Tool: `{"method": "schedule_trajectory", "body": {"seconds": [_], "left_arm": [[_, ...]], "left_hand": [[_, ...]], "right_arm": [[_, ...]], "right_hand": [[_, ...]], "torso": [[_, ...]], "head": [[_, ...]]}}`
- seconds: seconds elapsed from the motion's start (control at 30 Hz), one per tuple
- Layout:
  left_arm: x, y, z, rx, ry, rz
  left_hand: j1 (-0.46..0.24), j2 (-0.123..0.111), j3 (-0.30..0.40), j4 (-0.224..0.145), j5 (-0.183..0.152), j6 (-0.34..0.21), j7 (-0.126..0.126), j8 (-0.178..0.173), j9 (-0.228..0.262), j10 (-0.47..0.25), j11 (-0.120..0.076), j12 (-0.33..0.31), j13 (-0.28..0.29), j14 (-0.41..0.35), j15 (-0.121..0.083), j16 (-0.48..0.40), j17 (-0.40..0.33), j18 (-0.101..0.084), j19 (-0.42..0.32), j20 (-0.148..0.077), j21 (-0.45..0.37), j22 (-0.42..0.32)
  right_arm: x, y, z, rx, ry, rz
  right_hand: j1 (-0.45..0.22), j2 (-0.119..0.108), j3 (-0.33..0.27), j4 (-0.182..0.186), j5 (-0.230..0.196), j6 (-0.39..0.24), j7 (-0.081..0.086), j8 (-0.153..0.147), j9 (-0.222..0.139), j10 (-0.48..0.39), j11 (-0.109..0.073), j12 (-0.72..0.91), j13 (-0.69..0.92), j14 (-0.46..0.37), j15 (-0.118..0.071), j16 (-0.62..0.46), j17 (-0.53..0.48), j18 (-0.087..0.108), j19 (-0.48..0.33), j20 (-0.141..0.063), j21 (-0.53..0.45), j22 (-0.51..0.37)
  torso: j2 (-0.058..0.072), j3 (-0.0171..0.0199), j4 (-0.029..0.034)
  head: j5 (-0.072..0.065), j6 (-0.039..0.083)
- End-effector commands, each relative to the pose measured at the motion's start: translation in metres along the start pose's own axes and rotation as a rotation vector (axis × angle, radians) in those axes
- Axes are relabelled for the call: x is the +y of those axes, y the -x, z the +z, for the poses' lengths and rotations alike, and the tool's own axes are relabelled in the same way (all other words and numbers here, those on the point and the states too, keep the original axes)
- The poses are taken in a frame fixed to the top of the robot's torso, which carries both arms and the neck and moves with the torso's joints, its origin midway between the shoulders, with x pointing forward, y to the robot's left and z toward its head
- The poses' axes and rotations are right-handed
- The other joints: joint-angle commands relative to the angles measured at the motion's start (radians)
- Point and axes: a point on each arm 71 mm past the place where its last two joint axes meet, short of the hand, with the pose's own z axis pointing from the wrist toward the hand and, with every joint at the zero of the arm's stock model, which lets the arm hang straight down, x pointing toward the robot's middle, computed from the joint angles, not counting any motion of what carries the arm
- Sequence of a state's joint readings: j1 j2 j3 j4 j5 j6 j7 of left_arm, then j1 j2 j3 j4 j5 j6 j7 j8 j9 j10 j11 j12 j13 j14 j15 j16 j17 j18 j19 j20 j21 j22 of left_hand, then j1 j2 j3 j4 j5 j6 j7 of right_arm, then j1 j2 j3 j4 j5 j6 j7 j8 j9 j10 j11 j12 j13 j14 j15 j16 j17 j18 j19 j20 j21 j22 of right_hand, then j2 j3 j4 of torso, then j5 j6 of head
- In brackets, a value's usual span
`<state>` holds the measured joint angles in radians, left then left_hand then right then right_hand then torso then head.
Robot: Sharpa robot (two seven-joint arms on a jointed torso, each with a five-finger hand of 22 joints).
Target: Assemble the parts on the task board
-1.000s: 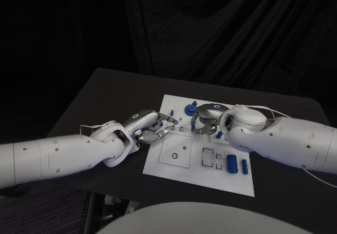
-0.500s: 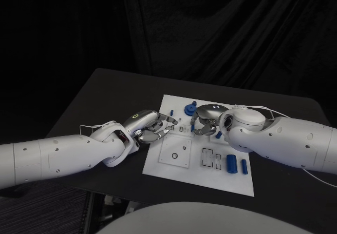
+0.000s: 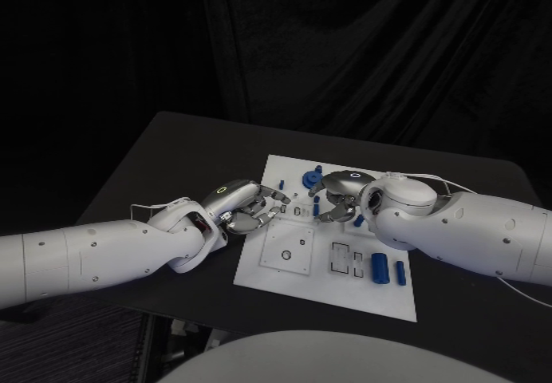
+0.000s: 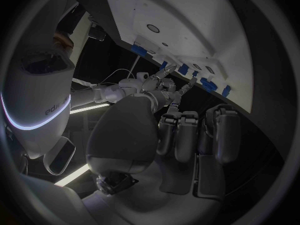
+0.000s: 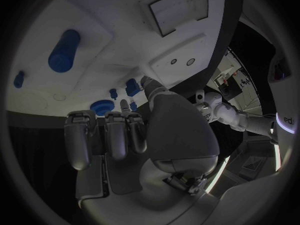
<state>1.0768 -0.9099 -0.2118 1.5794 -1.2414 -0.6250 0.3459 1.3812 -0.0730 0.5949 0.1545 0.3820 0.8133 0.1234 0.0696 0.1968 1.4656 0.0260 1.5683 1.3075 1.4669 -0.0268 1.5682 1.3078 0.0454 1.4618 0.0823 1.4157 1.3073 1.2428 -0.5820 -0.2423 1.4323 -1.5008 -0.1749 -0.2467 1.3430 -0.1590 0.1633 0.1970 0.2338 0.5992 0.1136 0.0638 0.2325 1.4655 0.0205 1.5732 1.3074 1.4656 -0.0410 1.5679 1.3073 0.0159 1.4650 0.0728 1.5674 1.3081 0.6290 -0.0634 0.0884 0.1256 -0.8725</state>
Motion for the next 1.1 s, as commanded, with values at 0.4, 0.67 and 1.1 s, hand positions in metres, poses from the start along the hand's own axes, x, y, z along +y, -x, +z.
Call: {"method": "schedule_trajectory", "body": {"seconds": [0.4, 0.67, 1.1], "left_arm": [[0.002, 0.006, -0.005, -0.016, 0.01, 0.006], [0.004, 0.037, 0.019, -0.064, -0.009, 0.071], [0.01, 0.06, 0.04, -0.07, -0.158, 0.151]], "left_hand": [[-0.036, 0.008, -0.024, 0.032, -0.008, 0.005, 0.01, -0.003, -0.011, 0.105, 0.011, 0.003, 0.263, 0.104, 0.008, 0.003, 0.263, -0.002, -0.001, 0.007, -0.005, 0.205], [-0.121, 0.039, -0.151, 0.137, -0.001, 0.042, 0.017, 0.005, -0.023, 0.105, 0.02, 0.003, 0.263, 0.104, 0.017, 0.003, 0.263, -0.002, -0.001, 0.017, -0.008, 0.205], [-0.24, 0.086, -0.299, 0.139, -0.032, 0.095, -0.004, 0.02, -0.036, 0.105, 0.004, 0.003, 0.263, 0.104, 0.006, 0.003, 0.263, -0.011, 0.024, 0.009, 0.026, 0.218]], "right_arm": [[-0.002, 0.035, -0.034, -0.366, 0.163, 0.082], [-0.04, 0.071, -0.069, -0.484, 0.132, 0.119], [-0.088, 0.08, -0.096, -0.496, -0.031, 0.253]], "right_hand": [[0.04, 0.008, -0.046, 0.09, -0.06, 0.167, -0.016, 0.072, 0.006, 0.105, -0.016, -0.002, 0.263, 0.105, -0.015, 0.003, 0.263, -0.016, 0.106, -0.016, 0.003, 0.263], [0.06, 0.092, 0.008, 0.078, 0.183, 0.298, -0.021, 0.135, 0.047, 0.105, -0.023, -0.002, 0.263, 0.105, -0.021, 0.003, 0.263, -0.016, 0.106, -0.024, 0.003, 0.263], [0.037, 0.121, 0.009, 0.086, 0.128, 0.305, -0.017, 0.189, 0.092, 0.105, -0.012, -0.002, 0.263, 0.105, -0.012, 0.003, 0.263, -0.016, 0.106, -0.016, 0.003, 0.263]], "torso": [[0.0, 0.0008, 0.0004], [-0.002, 0.0019, 0.0001], [-0.031, 0.0124, -0.0192]], "head": [[-0.035, 0.0], [-0.078, 0.0], [-0.112, 0.0]]}}
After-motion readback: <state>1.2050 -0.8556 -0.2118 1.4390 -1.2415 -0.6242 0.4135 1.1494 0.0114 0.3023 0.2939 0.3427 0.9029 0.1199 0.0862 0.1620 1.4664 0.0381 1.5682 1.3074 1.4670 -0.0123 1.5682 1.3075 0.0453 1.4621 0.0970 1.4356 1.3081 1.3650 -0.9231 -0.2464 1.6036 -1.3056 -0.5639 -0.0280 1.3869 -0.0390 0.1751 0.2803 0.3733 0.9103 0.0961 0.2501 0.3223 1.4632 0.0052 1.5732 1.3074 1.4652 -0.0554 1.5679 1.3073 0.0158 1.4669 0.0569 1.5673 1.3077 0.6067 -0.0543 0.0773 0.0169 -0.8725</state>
